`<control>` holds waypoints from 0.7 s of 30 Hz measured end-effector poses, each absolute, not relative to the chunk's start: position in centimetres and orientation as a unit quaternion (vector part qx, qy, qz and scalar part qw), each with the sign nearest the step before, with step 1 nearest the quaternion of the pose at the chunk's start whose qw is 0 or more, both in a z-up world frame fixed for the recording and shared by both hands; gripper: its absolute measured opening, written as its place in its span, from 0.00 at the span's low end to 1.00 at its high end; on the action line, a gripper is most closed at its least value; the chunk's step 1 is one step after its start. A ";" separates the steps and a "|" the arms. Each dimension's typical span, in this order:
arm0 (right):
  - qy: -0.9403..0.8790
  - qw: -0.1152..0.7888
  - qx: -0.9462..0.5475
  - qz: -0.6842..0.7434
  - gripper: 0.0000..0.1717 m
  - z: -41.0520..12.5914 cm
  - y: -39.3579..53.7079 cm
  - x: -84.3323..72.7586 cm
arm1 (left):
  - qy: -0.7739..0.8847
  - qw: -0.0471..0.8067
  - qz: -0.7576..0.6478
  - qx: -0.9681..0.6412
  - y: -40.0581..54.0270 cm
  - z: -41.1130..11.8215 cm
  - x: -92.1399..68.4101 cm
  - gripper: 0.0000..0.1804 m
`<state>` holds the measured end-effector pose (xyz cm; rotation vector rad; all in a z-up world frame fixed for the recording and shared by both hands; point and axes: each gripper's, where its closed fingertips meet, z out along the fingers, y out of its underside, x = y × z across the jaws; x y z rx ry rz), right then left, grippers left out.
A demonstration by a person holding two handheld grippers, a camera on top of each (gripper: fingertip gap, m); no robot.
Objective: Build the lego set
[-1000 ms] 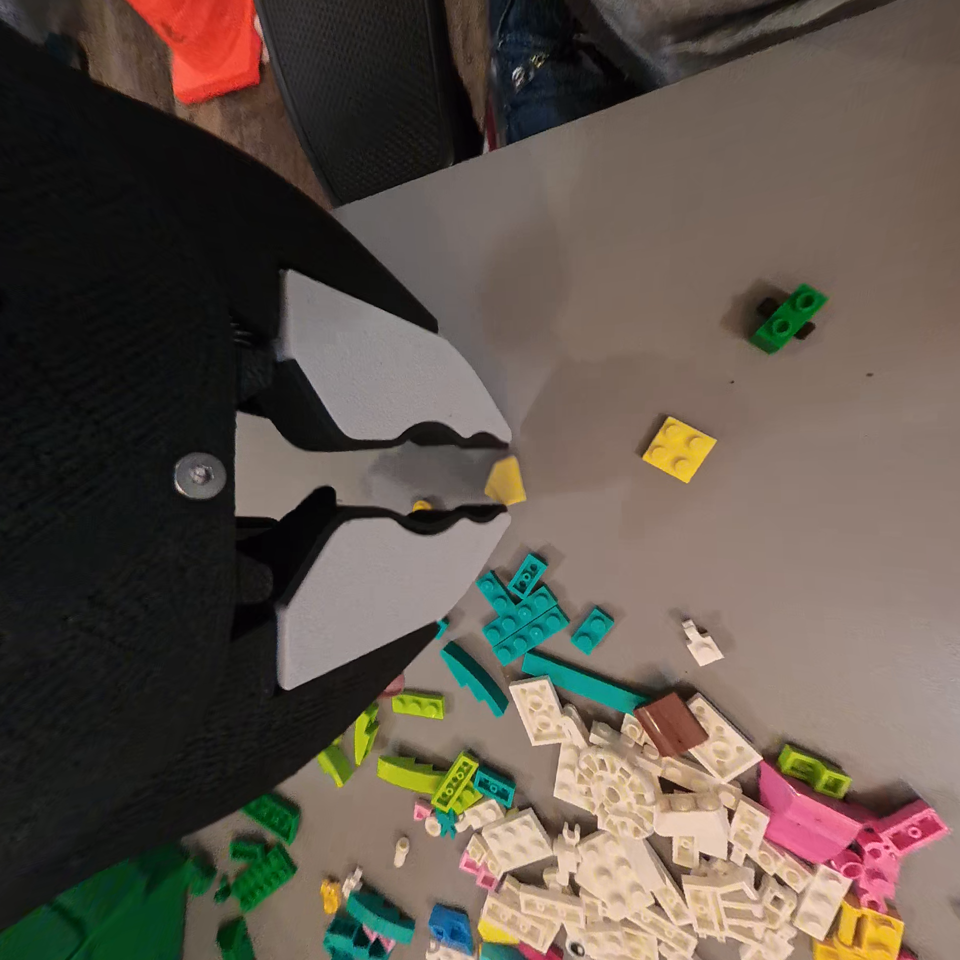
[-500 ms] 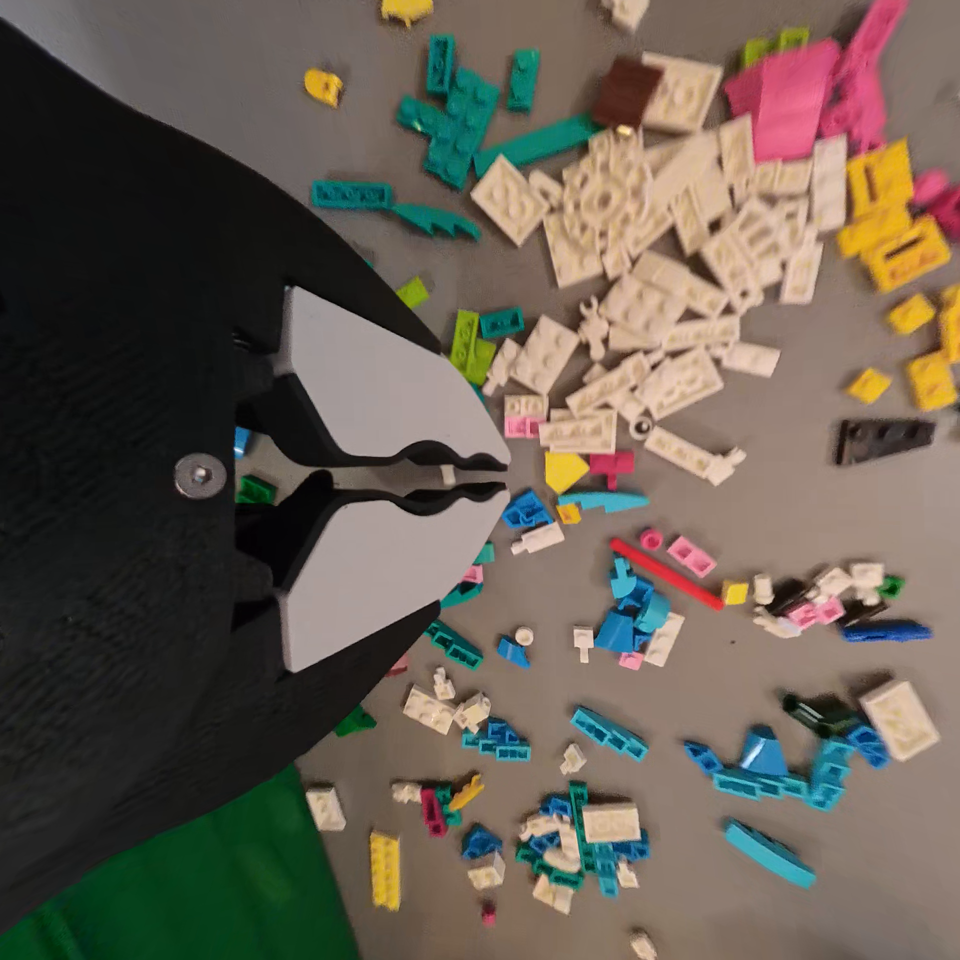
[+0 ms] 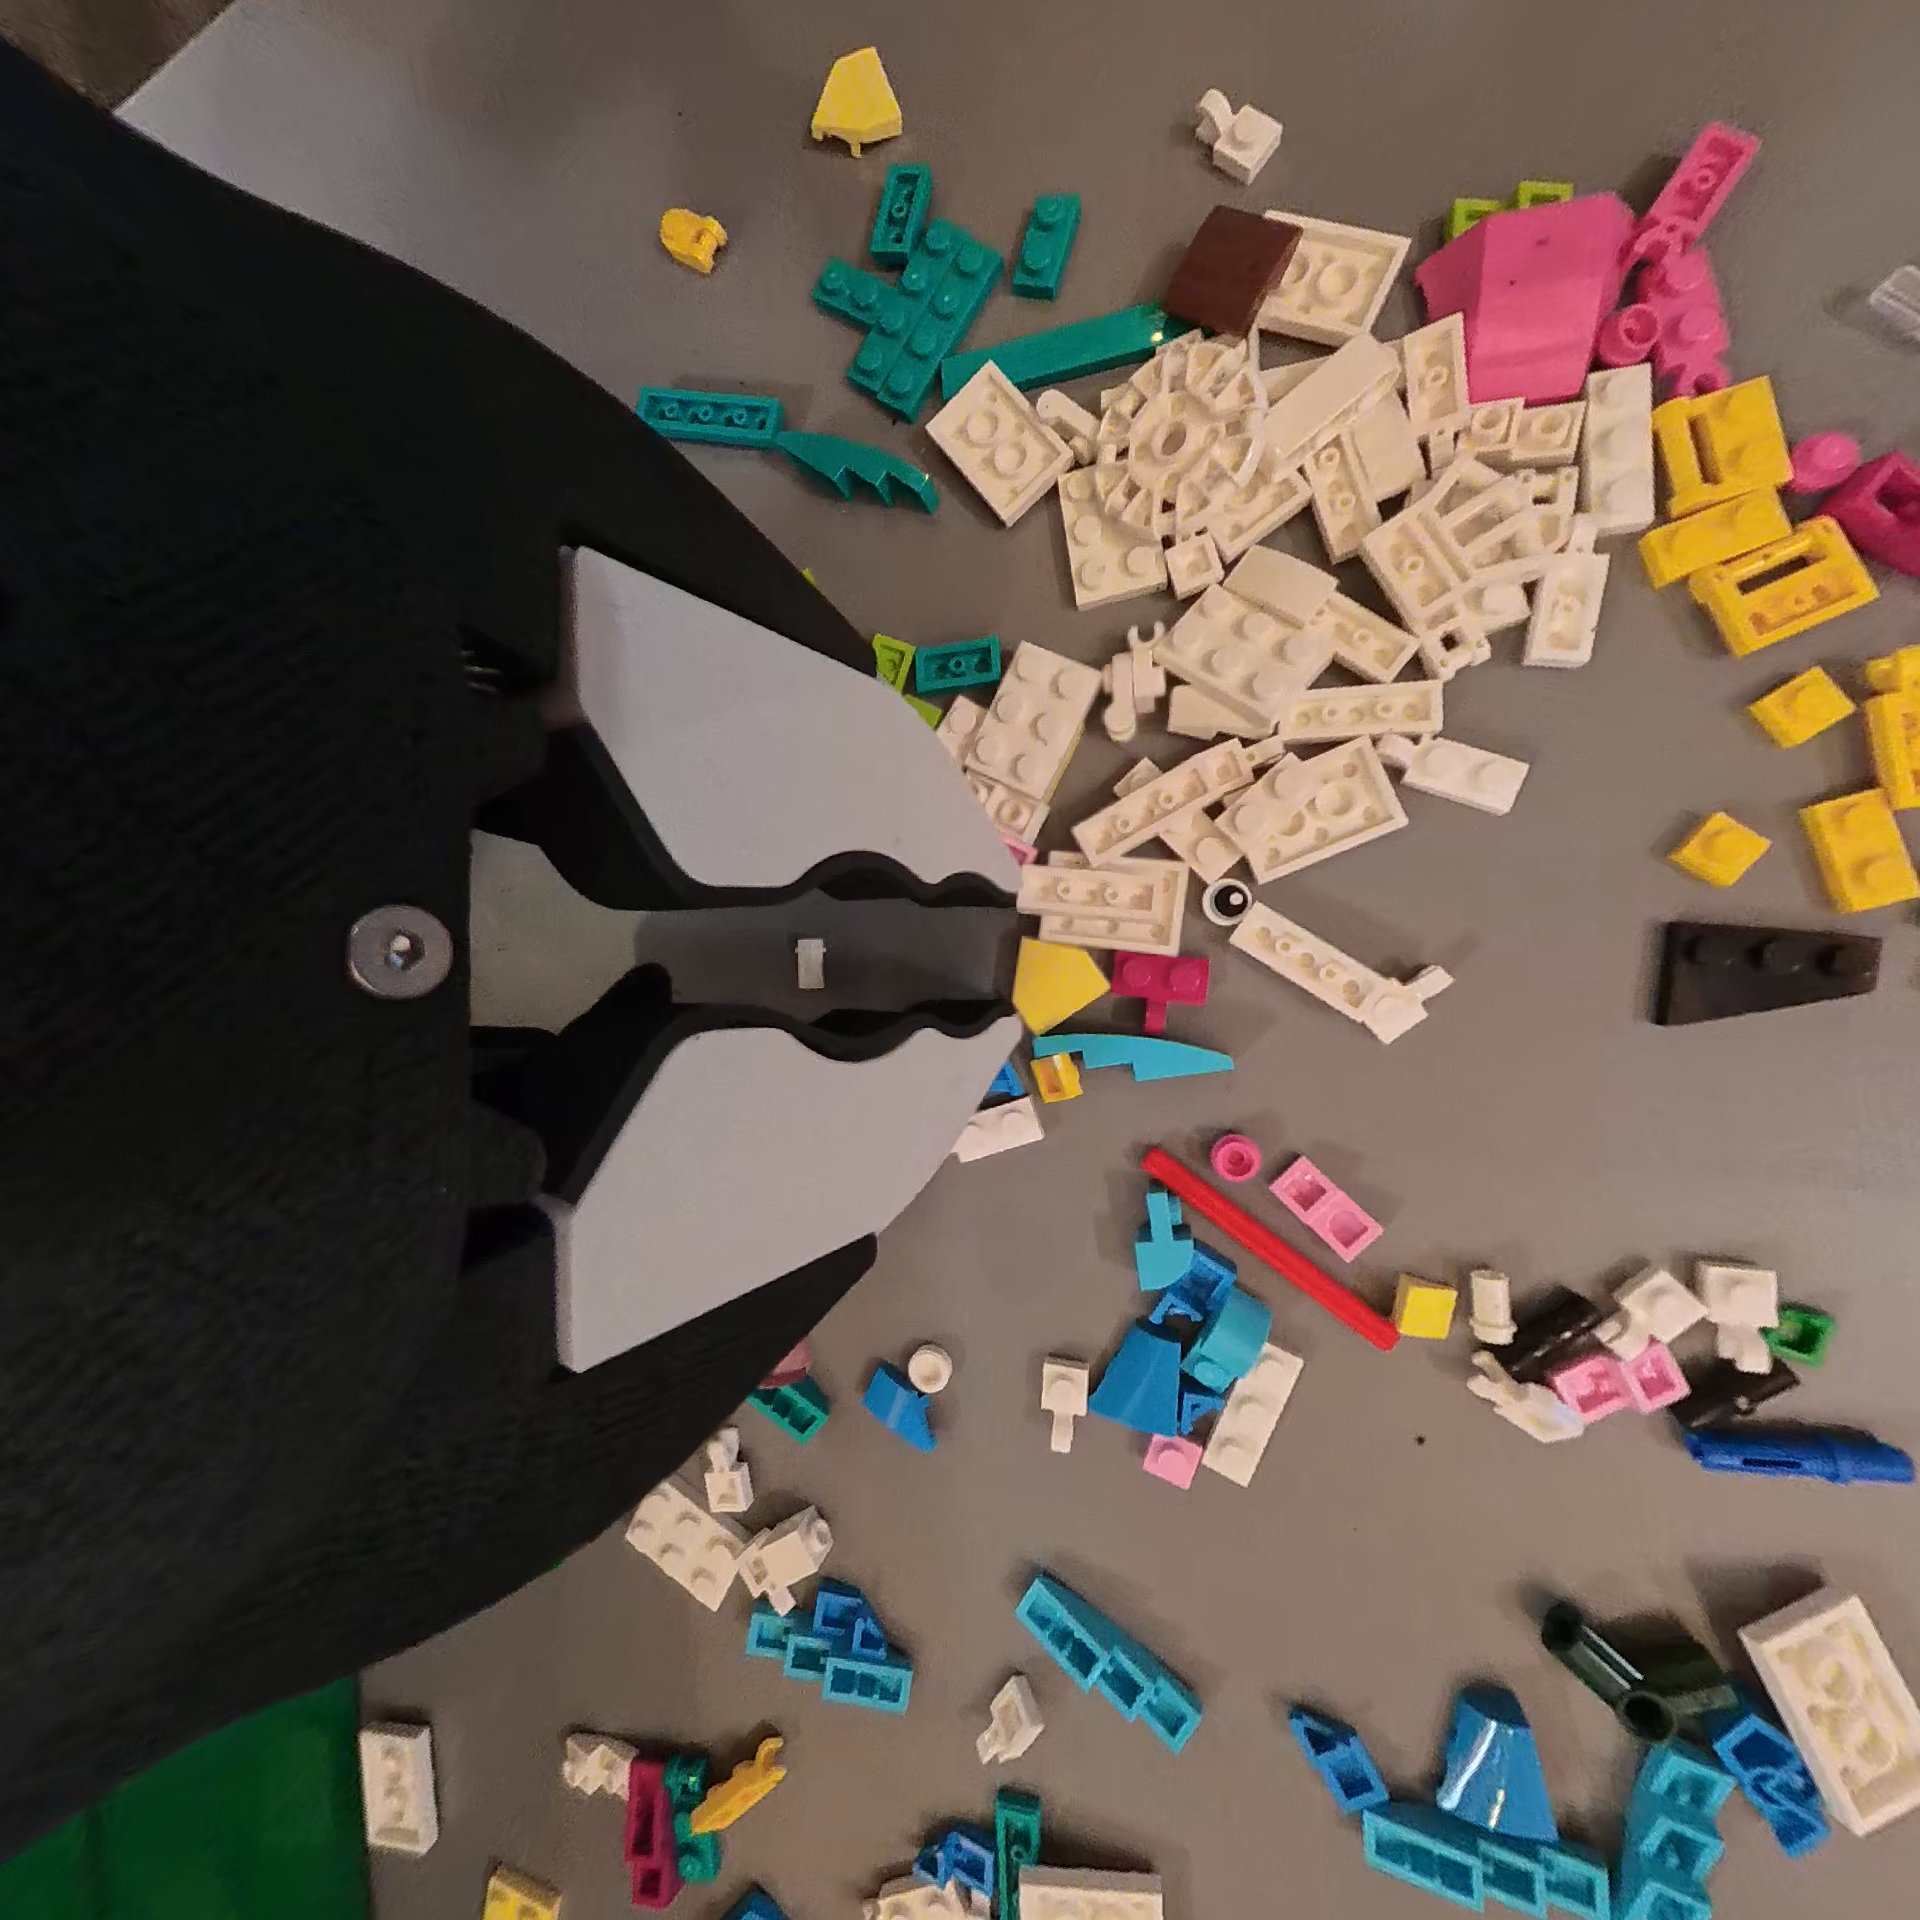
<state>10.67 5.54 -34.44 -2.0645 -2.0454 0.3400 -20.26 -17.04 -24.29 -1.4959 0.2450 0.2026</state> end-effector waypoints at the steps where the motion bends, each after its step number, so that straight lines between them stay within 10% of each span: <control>1: -0.696 0.106 -0.701 0.116 0.09 -34.4 5.5 10.6 | 0.105 0.720 0.094 -0.679 -17.0 -24.3 -20.5 0.09; 21: -0.706 0.101 -0.694 0.104 0.09 -34.7 5.2 10.7 | 0.101 0.707 0.117 -0.690 -16.8 -24.8 -20.9 0.06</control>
